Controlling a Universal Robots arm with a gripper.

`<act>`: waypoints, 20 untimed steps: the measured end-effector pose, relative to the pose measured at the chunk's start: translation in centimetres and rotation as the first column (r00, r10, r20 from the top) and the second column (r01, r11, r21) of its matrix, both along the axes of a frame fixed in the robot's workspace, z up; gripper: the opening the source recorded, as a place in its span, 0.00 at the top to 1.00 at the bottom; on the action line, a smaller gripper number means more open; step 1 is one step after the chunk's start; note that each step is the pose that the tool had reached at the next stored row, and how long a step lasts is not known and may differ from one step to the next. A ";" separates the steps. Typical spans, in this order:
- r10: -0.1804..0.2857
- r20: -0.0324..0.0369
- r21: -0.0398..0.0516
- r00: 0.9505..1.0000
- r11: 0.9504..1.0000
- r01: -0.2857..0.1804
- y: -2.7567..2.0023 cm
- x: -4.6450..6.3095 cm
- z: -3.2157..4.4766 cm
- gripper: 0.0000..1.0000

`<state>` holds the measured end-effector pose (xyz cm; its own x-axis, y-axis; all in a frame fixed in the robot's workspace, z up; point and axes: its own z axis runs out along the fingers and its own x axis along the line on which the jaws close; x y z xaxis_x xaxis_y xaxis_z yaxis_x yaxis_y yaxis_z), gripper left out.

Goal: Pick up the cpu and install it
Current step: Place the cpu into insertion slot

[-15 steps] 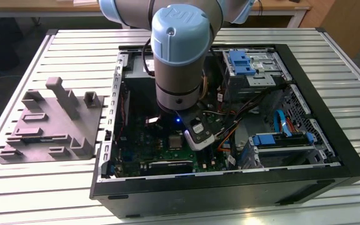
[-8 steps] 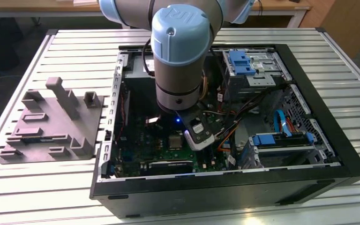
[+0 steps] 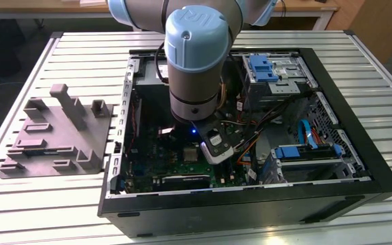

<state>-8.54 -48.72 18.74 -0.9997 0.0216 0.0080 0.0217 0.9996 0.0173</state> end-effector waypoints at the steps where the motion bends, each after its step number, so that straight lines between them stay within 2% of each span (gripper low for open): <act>1: 0.000 0.000 0.000 1.000 1.000 0.000 0.00 0.0 0.00 0.46; 12: 0.000 0.000 0.002 1.000 1.000 0.000 -0.01 0.0 0.03 0.46; 14: 0.000 0.000 0.003 1.000 1.000 0.000 -0.01 0.0 0.01 0.47; 15: 0.000 0.000 0.004 1.000 1.000 0.000 -0.01 0.0 0.00 0.52; 20: 0.000 0.000 0.004 1.000 1.000 0.000 0.00 0.0 -0.01 0.52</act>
